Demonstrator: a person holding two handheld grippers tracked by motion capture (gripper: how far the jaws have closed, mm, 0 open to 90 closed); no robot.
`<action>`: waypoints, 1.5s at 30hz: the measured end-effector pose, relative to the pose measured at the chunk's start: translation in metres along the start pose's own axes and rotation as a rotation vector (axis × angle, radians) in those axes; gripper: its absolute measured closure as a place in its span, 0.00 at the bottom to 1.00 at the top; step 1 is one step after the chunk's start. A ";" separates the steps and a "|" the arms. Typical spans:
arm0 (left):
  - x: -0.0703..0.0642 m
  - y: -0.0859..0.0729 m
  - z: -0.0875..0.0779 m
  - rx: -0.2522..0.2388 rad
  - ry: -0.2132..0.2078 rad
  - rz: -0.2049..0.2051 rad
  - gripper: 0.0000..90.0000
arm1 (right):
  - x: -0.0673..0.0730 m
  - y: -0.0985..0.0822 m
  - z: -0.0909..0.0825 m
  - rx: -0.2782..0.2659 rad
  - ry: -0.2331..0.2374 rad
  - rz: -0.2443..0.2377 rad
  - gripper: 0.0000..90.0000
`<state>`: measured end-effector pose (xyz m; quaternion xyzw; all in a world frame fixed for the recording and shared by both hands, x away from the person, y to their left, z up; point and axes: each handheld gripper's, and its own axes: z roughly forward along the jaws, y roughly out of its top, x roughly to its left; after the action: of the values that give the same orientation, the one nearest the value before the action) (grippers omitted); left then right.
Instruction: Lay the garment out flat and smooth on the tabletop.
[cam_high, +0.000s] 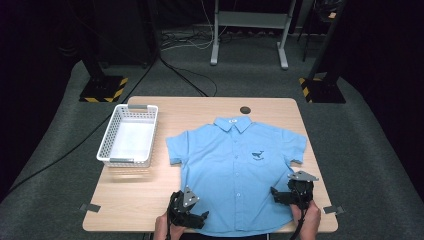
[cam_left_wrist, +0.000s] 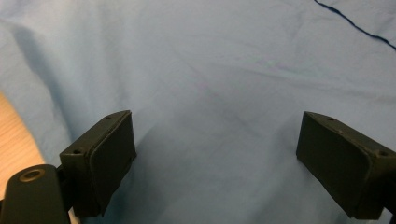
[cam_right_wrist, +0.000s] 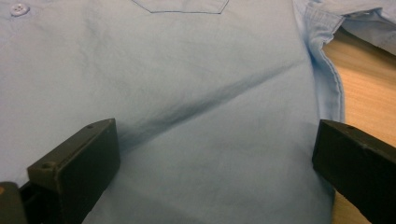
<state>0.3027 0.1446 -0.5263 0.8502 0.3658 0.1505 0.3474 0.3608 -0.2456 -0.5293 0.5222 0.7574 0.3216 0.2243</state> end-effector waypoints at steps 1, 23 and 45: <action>0.001 -0.002 -0.002 -0.004 0.005 -0.001 0.13 | 0.000 0.000 0.000 0.000 0.000 0.000 0.00; 0.030 -0.018 -0.029 -0.115 0.068 -0.084 0.04 | 0.000 0.000 0.000 0.000 -0.004 0.004 0.00; 0.144 -0.072 -0.063 -0.040 0.279 -0.338 0.00 | -0.060 -0.034 -0.037 -0.036 -0.089 0.211 0.00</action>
<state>0.3321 0.3145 -0.5317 0.7407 0.5446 0.2136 0.3303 0.3355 -0.3198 -0.5279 0.6088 0.6815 0.3335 0.2319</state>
